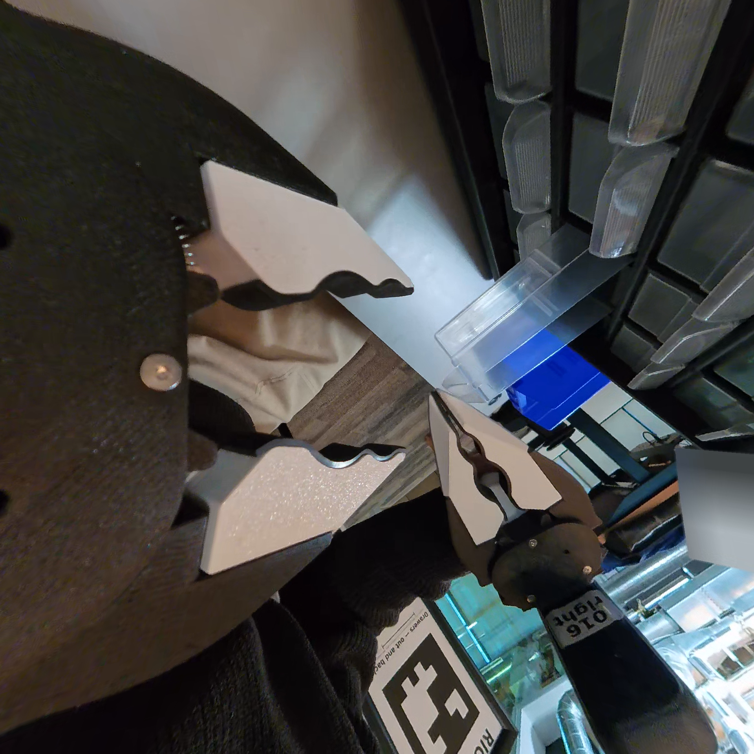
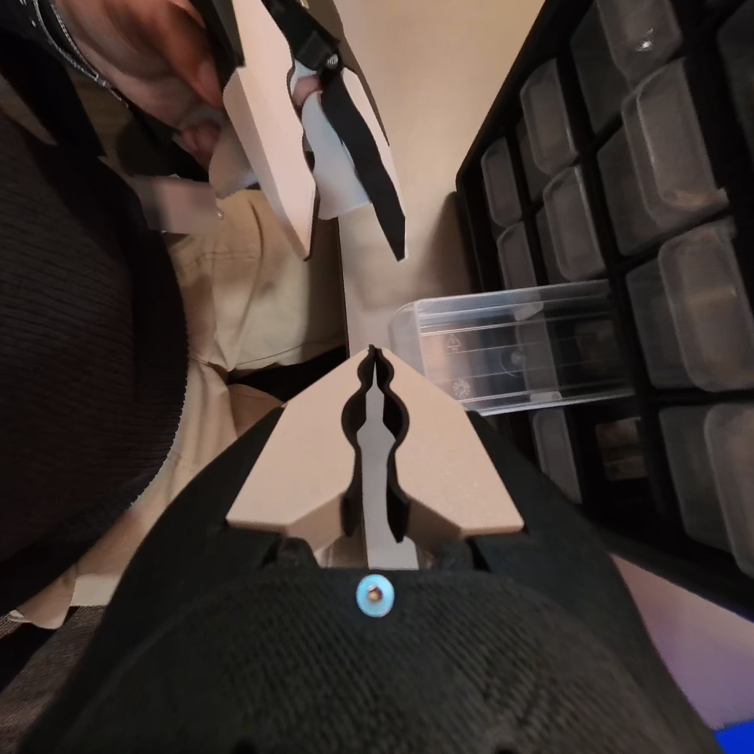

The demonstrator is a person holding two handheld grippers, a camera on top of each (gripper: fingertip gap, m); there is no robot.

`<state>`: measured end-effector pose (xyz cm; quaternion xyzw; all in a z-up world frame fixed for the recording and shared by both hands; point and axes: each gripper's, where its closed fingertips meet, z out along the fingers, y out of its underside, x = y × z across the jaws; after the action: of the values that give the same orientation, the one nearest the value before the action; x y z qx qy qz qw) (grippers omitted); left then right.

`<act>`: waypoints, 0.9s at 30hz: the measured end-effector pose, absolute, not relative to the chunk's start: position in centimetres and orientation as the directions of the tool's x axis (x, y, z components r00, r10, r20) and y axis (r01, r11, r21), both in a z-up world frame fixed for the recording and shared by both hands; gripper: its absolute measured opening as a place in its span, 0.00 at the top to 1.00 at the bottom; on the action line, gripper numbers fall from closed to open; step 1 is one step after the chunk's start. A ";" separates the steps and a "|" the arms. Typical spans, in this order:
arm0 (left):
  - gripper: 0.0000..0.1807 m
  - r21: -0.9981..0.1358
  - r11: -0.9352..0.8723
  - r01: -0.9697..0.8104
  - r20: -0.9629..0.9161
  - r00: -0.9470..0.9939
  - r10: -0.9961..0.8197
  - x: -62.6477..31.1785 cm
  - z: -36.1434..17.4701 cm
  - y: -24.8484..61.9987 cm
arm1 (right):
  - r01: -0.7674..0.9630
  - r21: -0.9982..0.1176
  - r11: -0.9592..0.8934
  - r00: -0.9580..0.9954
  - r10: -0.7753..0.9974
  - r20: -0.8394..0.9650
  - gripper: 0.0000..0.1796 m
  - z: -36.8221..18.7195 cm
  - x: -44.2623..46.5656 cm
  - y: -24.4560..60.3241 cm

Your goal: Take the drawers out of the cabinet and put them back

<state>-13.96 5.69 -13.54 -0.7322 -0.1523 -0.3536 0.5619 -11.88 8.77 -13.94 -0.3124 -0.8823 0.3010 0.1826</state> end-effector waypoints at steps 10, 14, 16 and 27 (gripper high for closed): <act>0.61 -0.726 -0.333 0.602 0.675 0.716 -0.177 -13.7 -13.7 5.7 | 0.461 -0.627 0.627 -0.682 0.703 0.202 1.00 -13.6 -14.1 10.3; 0.61 -0.720 -0.339 0.605 0.681 0.710 -0.179 -13.6 -13.8 5.7 | 0.468 -0.588 0.660 -0.602 0.725 0.334 1.00 -14.0 -16.0 12.4; 0.61 -0.719 -0.340 0.607 0.683 0.709 -0.178 -13.6 -13.8 5.7 | 0.465 -0.584 0.665 -0.584 0.727 0.362 1.00 -14.3 -16.9 12.8; 0.61 -0.700 -0.350 0.623 0.702 0.690 -0.176 -13.7 -14.0 5.8 | 0.463 -0.637 0.617 -0.511 0.773 0.377 1.00 -15.0 -20.5 13.7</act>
<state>-13.72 5.75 -13.97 -0.7368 -0.1517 -0.3632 0.5497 -20.46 13.75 -14.96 -0.3692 -0.8367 0.2353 0.3290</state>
